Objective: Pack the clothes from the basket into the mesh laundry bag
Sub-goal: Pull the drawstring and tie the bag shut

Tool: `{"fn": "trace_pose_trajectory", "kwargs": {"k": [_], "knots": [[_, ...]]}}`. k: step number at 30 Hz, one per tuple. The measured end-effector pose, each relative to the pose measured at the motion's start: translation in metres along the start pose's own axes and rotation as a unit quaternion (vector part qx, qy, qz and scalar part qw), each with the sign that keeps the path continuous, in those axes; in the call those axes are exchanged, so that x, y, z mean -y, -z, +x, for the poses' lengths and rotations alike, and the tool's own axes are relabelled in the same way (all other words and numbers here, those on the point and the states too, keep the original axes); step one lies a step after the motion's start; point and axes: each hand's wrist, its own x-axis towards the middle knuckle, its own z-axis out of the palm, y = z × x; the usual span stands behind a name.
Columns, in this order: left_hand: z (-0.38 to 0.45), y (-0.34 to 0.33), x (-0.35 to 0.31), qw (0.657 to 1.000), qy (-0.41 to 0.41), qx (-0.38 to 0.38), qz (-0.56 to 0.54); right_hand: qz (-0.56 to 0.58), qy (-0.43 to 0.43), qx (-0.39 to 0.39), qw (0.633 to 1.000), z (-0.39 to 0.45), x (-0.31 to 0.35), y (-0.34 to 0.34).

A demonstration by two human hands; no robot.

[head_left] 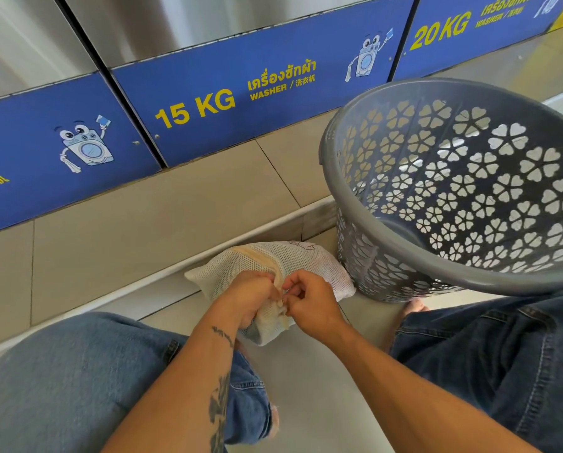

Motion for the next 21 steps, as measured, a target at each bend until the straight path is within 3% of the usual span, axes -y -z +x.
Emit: {"fn": "trace_pose_trajectory", "kwargs": {"k": [8,15,21], "knots": [[0.0043,0.0022,0.0079,0.996,-0.037,-0.084,-0.003,0.031,-0.024,0.023,0.999,-0.0051,-0.0025,-0.0038],[0.0016,0.0019,0.0083,0.999,0.007,-0.025,-0.019,0.026,-0.06,0.048,0.997,-0.0032,-0.0024,-0.0039],[0.0056,0.0017,0.0063,0.998,0.02,-0.05,-0.029,0.058,-0.016,0.023,0.998,-0.008,-0.0024,-0.0056]]}}
